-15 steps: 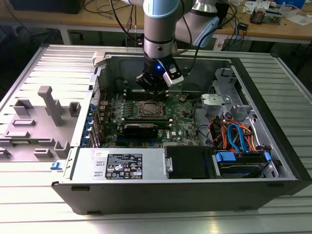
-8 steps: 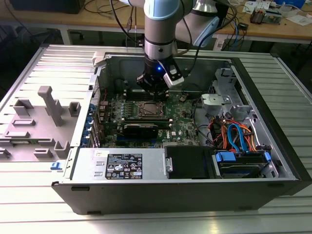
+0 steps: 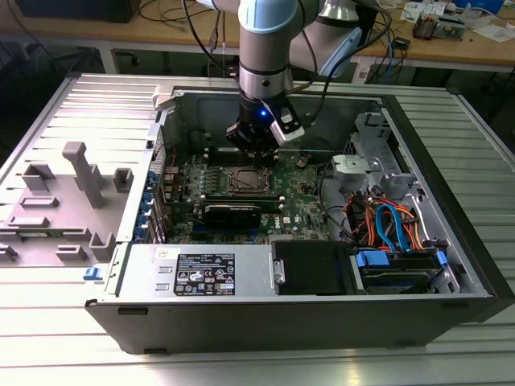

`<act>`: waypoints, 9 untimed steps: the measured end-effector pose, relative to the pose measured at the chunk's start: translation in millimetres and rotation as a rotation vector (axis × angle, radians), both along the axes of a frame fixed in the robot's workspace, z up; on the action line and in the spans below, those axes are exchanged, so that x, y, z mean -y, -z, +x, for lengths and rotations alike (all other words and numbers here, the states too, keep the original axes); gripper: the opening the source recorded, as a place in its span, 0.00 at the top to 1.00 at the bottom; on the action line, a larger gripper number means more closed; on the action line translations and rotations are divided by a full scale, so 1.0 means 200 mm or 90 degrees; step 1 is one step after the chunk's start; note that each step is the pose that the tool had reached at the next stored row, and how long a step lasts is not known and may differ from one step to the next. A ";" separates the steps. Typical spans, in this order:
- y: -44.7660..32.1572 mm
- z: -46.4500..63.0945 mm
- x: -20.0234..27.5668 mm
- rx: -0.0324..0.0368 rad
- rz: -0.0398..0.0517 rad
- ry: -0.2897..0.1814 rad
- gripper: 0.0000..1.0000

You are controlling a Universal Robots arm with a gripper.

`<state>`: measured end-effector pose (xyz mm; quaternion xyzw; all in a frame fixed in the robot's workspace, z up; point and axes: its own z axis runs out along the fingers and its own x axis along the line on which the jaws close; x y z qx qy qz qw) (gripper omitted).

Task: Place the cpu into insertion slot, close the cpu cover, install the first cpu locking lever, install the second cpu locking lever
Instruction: 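Install the first cpu locking lever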

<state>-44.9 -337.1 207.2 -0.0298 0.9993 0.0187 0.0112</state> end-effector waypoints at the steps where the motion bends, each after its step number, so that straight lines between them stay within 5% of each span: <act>1: -0.002 0.00 0.000 0.0000 0.0000 0.000 0.89; 9: -0.004 0.00 0.002 0.0000 -0.0008 0.000 0.89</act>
